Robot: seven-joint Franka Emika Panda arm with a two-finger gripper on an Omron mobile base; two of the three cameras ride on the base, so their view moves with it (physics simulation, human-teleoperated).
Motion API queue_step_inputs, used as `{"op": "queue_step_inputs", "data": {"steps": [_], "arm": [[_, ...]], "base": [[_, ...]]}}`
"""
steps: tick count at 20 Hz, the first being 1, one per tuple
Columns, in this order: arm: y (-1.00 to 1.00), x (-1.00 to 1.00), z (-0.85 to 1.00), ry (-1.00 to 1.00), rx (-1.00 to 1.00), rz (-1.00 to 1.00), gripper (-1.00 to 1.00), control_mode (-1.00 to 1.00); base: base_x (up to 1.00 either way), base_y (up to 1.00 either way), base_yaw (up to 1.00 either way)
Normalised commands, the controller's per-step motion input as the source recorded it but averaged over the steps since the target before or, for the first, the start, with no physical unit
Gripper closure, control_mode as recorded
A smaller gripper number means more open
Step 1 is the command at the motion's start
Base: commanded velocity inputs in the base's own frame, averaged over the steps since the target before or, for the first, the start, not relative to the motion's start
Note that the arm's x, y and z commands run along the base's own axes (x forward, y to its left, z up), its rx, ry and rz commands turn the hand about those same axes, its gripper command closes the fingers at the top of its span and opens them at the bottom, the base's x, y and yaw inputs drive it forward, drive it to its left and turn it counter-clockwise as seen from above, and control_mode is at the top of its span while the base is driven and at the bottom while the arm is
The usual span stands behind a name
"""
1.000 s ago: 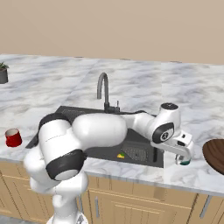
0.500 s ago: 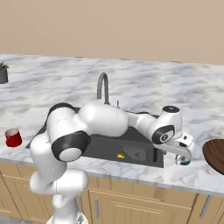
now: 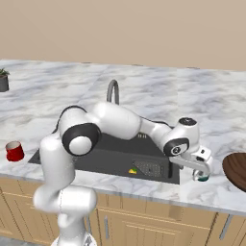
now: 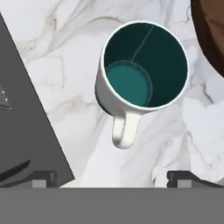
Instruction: Clear the mugs and bowl far away from the sink.
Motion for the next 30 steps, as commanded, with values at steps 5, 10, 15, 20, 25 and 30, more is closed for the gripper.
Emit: {"op": "queue_step_inputs", "data": {"steps": [5, 10, 15, 20, 25, 30], "arm": [[-0.17, 0.10, -0.15, 0.00, 0.00, 0.00, -1.00, -1.00], [-0.18, 0.14, -0.13, 0.00, 0.00, 0.01, -1.00, -1.00], [0.00, 0.22, -0.14, -0.01, 0.00, 0.01, -1.00, -1.00], [0.00, 0.24, -0.19, 0.00, 0.00, 0.01, -1.00, -1.00], [-0.01, 0.00, -0.26, 0.00, 0.00, 0.00, 1.00, -1.00], [0.00, 0.00, -0.26, 0.00, 0.02, 0.00, 1.00, -1.00]], "base": [[0.00, 0.00, 0.00], [0.00, 0.00, 0.00], [0.00, 0.00, 0.00], [0.00, 0.00, 0.00], [0.00, 0.00, 0.00], [0.00, 0.00, 0.00]]}}
